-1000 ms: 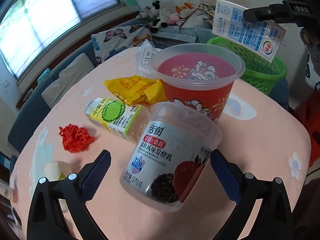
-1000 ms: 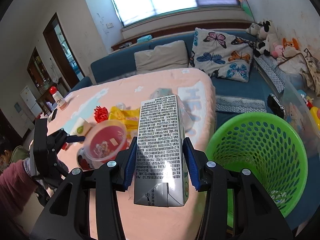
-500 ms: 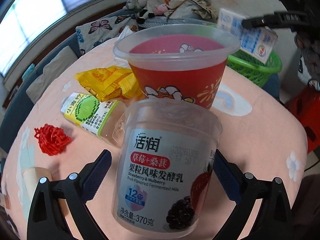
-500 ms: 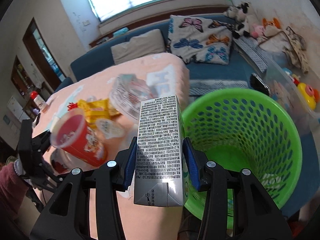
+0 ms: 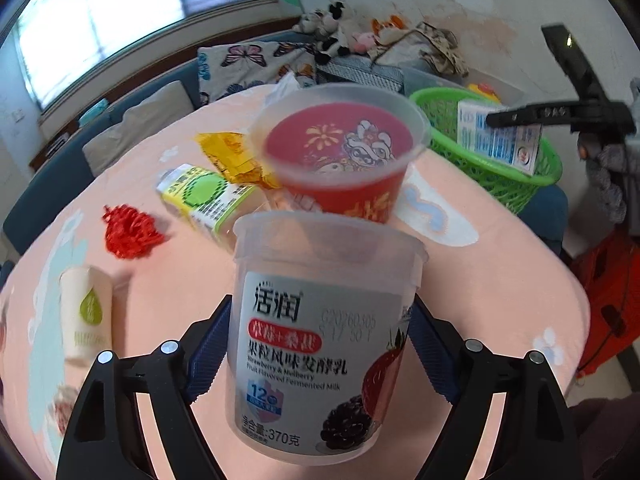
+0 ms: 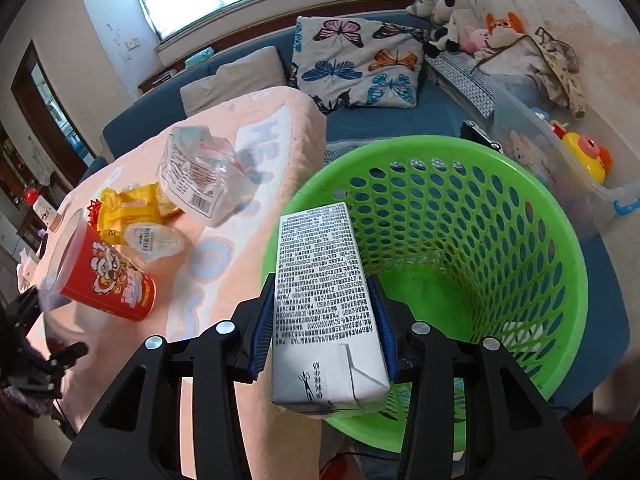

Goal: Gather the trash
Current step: 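Open the right tool to drop the carton into the green basket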

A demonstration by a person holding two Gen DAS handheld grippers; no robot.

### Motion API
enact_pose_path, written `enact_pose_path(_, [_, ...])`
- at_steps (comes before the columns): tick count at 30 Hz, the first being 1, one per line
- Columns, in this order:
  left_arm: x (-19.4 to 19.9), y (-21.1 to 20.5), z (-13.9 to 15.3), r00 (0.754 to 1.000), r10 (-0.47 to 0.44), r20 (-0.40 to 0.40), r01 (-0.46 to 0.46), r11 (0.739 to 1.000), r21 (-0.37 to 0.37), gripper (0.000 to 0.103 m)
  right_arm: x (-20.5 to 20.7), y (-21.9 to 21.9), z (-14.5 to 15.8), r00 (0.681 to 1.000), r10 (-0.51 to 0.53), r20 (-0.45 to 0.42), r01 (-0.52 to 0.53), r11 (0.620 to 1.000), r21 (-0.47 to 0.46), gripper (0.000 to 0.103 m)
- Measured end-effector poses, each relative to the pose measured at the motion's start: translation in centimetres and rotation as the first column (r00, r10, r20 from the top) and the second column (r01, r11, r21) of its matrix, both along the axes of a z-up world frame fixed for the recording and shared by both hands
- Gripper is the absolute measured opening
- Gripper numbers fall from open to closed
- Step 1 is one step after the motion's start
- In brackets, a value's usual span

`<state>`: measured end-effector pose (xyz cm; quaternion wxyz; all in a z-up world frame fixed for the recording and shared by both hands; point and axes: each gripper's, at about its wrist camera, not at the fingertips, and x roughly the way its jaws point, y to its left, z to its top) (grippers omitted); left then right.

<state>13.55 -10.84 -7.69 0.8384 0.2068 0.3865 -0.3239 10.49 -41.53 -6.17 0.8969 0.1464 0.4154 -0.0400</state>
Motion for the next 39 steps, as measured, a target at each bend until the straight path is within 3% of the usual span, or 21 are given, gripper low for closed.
enact_pose_path(11, [-2.5,1.1,2.4,0.995,0.093,-0.029,-0.096,0.987,-0.13,0.079,-0.1,-0.7,-0.7,0.999,-0.034,-0.017,0.033,0.999,-0.036,0.042])
enact_pose_path(24, [-3.7,-2.5,4.6,0.996,0.087,-0.037,-0.092,0.974,-0.206,0.079,-0.7,-2.2,-0.8,0.999,-0.048,-0.009,0.047,0.997,-0.058,0.043])
enact_pose_path(39, [-4.2,-7.0,6.2,0.999,0.023,-0.027,-0.028,0.973,-0.23,0.079,-4.3,-2.6,2.1,0.997,-0.045,0.069,0.05,0.996,-0.072,0.062])
